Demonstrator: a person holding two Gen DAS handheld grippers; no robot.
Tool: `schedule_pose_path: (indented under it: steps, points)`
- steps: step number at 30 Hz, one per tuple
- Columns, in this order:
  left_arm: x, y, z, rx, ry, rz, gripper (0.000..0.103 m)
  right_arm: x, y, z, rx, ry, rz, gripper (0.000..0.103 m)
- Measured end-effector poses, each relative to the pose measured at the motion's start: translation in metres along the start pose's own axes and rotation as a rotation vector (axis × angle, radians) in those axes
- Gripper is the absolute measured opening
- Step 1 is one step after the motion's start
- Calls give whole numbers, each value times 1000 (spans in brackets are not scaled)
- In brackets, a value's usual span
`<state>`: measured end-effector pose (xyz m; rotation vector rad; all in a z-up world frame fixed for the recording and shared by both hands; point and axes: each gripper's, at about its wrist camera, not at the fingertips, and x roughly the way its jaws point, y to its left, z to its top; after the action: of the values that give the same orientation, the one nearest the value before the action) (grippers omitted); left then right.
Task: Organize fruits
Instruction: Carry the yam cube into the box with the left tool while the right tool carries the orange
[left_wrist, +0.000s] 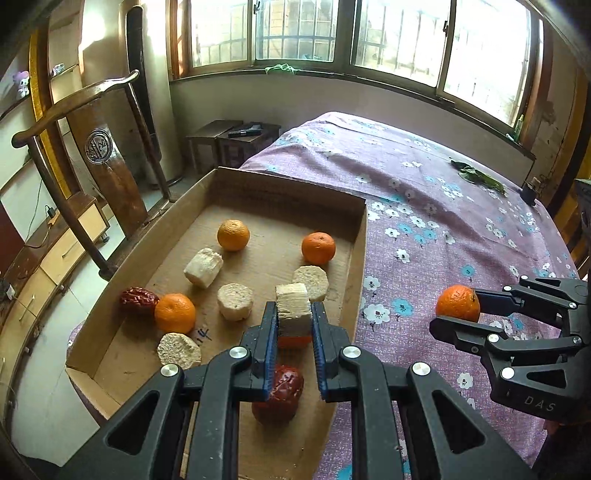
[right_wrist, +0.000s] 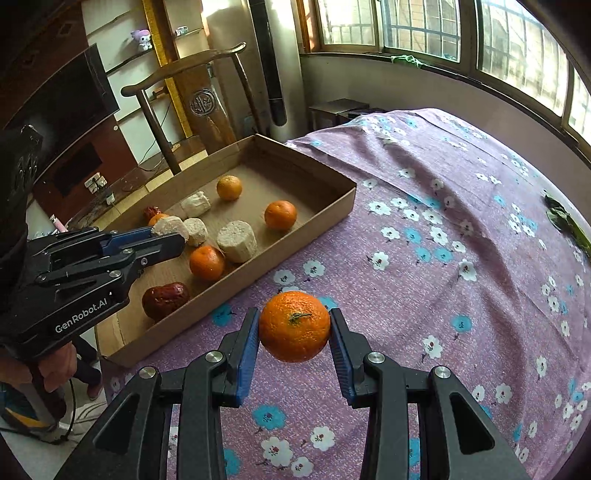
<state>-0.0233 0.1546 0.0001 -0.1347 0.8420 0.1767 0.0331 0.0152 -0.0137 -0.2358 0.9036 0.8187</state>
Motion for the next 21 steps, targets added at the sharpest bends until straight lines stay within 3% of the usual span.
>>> schedule_pose_path:
  steps: [12,21]
  points:
    - [4,43,4,-66,11,29,17,25,30,31,-82,20,32,40]
    - [16,52,3,-78,32,33,17,50,40,58,-118,42,45,40]
